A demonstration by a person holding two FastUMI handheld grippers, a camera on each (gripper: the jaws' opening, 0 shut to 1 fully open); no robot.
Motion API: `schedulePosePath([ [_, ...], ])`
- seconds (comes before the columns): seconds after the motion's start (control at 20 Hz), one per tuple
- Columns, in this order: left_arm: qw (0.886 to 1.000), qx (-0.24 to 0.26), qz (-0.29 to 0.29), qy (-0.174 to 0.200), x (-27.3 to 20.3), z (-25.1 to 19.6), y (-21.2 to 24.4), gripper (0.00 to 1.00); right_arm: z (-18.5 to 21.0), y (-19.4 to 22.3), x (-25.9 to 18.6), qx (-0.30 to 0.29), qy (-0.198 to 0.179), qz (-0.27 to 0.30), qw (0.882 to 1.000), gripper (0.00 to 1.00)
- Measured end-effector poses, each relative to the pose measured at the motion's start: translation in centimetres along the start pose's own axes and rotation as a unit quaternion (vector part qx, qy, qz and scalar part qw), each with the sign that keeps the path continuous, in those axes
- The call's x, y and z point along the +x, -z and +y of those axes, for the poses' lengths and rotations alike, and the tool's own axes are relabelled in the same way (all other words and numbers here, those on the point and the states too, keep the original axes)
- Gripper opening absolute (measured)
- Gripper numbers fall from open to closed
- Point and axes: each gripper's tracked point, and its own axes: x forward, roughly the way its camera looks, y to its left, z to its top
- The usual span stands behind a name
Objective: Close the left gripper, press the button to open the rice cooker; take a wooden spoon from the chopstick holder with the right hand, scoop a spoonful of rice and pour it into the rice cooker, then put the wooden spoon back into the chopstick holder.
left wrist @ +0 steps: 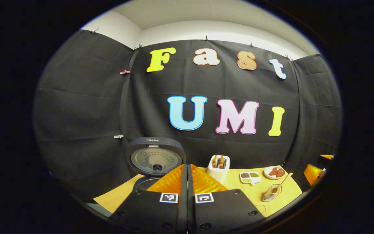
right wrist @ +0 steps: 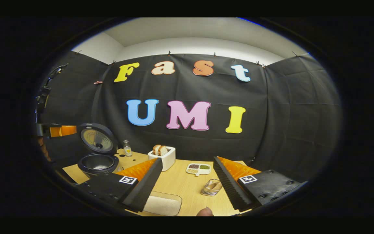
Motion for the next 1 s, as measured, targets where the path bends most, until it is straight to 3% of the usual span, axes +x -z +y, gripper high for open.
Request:
schedulePosePath([
  [0.1, 1.000, -0.007, 0.002, 0.018, -1.0, -1.4, 0.2, 0.05, -1.6, -0.4, 0.4, -0.004, 0.017, -0.010, 1.000, 1.00],
  [0.25, 0.999, -0.024, 0.004, 0.030, -2.0, -2.4, 0.7, 0.05, -3.5, 1.3, 1.0, -0.001, 0.034, 0.012, 0.999, 0.98],
  [0.45, 0.999, -0.028, -0.009, 0.039, -2.8, -3.4, 0.6, 0.05, -8.5, 0.0, 1.2, -0.083, 0.114, -0.016, 0.990, 0.95],
  [0.55, 0.999, -0.023, -0.017, 0.042, -3.4, -3.9, 0.3, 0.05, -8.4, 0.2, 1.5, -0.088, 0.108, -0.018, 0.990, 0.97],
  [0.65, 0.998, -0.025, -0.027, 0.056, -3.8, -5.2, 0.1, 0.07, -6.5, 0.8, 1.6, -0.042, 0.056, -0.008, 0.998, 0.98],
  [0.7, 0.998, -0.023, -0.030, 0.058, -3.9, -5.3, 0.0, 0.02, -6.0, 0.7, 1.6, -0.013, 0.040, -0.008, 0.999, 0.98],
  [0.75, 0.997, -0.019, -0.031, 0.061, -4.1, -5.6, 0.1, 0.05, -6.9, 0.9, 1.8, 0.000, 0.042, -0.005, 0.999, 0.98],
  [1.0, 0.997, -0.001, -0.034, 0.074, -4.4, -7.2, 0.1, 0.39, -9.2, 3.7, 3.2, 0.019, 0.050, 0.039, 0.998, 0.98],
])
